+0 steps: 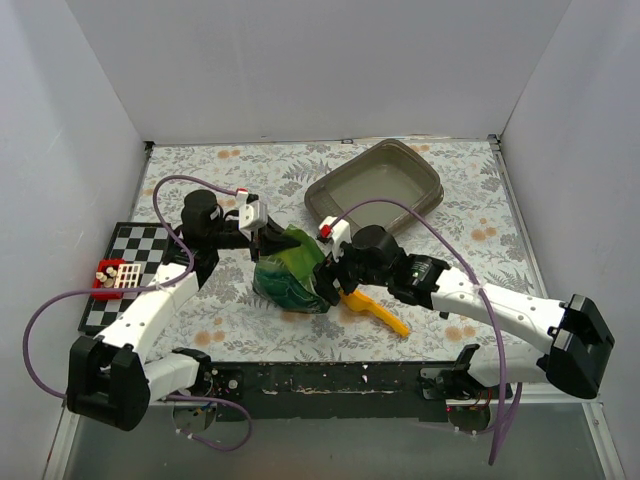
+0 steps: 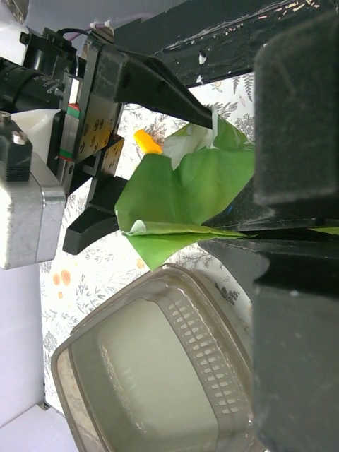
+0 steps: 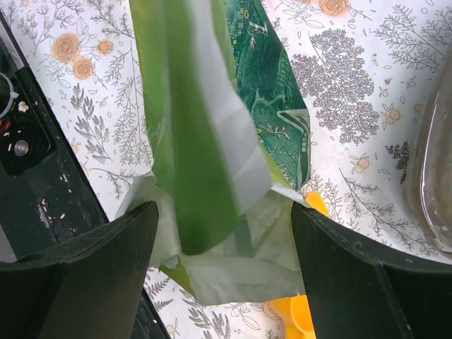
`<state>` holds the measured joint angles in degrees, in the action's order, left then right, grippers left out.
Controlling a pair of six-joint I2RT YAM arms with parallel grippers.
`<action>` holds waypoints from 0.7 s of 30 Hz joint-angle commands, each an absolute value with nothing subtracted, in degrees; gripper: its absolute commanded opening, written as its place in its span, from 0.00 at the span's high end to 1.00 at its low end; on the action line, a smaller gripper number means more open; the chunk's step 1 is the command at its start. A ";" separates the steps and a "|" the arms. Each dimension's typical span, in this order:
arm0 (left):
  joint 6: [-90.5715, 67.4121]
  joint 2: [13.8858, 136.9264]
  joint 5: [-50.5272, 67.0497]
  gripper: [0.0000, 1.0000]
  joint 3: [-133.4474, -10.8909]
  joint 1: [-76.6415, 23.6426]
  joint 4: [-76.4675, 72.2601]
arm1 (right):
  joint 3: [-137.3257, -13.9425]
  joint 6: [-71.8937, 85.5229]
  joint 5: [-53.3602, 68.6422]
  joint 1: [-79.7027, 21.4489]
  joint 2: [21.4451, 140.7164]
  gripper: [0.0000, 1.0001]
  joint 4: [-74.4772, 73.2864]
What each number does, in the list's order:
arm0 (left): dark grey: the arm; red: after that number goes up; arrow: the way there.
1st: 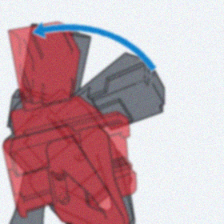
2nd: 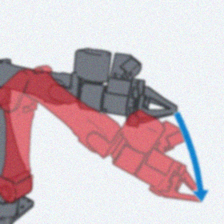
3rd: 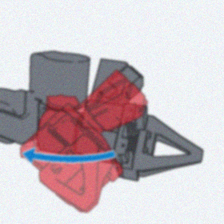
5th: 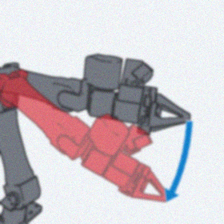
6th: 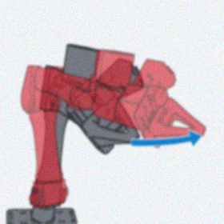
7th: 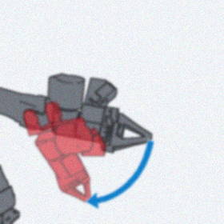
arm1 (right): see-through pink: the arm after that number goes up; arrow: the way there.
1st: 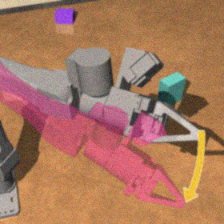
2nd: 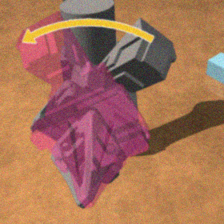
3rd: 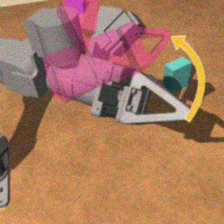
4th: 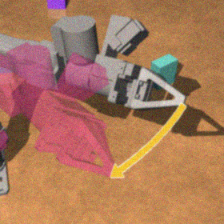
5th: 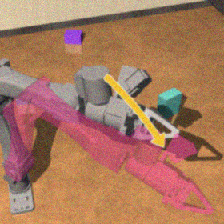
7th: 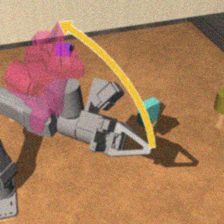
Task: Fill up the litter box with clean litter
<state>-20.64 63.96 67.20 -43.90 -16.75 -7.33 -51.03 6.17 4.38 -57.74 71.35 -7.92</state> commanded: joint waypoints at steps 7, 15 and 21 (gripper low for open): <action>-22.93 58.55 62.50 1.00 -39.91 -15.38 -16.43 | -59.22 4.40 3.78 -59.85 74.53 0.16 -17.48; -28.21 52.48 53.35 0.93 -37.00 -15.47 -16.79 | -70.39 1.23 -5.70 -59.68 70.40 0.12 -28.20; -29.18 50.98 51.86 0.83 -39.46 -15.38 -12.58 | -74.53 4.47 -11.24 -59.68 66.54 0.10 -37.69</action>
<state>-28.21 52.69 54.94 -37.01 -15.53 -14.35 -71.48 2.74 -6.66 -59.33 70.54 -30.37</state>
